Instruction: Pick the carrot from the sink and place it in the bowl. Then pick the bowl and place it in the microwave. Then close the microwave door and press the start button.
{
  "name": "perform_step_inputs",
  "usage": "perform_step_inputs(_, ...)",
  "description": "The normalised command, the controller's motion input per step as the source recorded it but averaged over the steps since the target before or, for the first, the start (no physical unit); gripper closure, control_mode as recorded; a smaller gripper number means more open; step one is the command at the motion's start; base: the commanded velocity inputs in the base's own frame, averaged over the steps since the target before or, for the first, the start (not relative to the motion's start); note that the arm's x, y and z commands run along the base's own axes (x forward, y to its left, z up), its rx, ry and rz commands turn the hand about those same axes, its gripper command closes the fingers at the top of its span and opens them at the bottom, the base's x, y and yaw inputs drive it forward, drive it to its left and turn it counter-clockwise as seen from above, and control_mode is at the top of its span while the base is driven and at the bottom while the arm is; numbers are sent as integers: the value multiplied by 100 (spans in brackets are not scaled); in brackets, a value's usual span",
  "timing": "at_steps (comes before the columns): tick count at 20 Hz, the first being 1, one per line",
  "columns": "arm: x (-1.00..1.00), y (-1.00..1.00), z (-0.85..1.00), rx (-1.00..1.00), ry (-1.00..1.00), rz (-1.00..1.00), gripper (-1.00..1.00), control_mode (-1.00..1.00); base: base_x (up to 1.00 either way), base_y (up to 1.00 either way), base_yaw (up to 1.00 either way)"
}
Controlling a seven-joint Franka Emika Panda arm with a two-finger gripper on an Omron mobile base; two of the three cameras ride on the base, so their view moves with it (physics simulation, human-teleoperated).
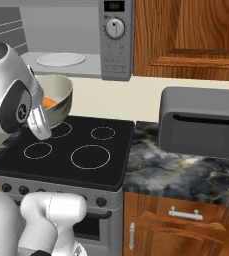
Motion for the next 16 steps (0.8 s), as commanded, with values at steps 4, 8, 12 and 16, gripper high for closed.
perform_step_inputs(4, 29, 67, 85, -11, -2, -4, 100, -100, 0, 0, 0)
perform_step_inputs(8, 77, 44, 94, -7, 0, -12, 100, -100, 0, 0, 0)
perform_step_inputs(12, 100, 34, 34, -4, 0, -14, 100, -100, 0, 0, 0)
perform_step_inputs(16, 100, 19, -1, -2, 8, -9, 100, -100, 0, 0, 0)
